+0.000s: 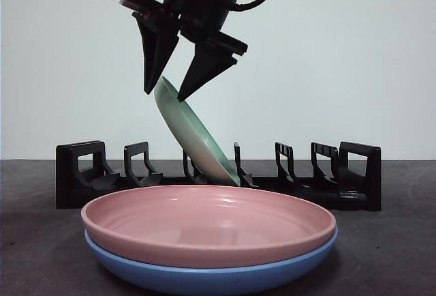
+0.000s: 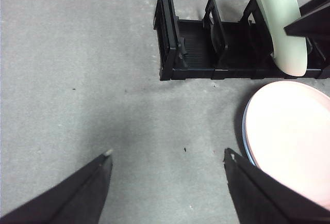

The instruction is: Place the plate

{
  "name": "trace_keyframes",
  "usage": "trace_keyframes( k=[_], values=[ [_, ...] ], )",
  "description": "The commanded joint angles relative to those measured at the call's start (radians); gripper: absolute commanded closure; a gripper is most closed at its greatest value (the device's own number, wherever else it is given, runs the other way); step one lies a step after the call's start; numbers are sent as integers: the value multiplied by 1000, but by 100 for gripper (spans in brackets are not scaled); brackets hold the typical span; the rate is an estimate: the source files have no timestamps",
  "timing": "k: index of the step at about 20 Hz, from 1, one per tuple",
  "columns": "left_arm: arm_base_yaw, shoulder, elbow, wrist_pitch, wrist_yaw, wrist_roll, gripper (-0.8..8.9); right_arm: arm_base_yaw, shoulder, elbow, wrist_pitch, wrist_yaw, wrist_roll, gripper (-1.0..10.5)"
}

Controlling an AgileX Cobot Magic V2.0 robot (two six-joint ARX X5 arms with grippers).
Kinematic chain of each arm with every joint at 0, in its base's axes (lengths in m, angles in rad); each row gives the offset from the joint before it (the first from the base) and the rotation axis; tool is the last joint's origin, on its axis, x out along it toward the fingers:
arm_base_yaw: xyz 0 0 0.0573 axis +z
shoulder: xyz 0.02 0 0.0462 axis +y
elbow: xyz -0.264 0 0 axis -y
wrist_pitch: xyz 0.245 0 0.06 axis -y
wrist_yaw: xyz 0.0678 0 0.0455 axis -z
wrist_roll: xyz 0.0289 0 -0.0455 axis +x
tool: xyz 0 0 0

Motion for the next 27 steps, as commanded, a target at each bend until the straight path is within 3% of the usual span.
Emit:
trace_keyframes(
  k=[1, 5, 16, 22, 27],
  values=[
    [-2, 2, 18, 11, -12, 10, 471, 14, 32, 23, 5, 3, -10, 815],
    [-2, 2, 18, 16, -29, 10, 471, 27, 27, 24, 1, 3, -10, 931],
    [-2, 2, 18, 56, -29, 10, 471, 27, -102, 24, 2, -43, -19, 931],
    [-2, 2, 18, 61, -29, 10, 471, 63, -195, 24, -31, -34, -122, 931],
    [-2, 2, 18, 62, -29, 10, 471, 196, -264, -19, -63, 169, -220, 931]
  ],
)
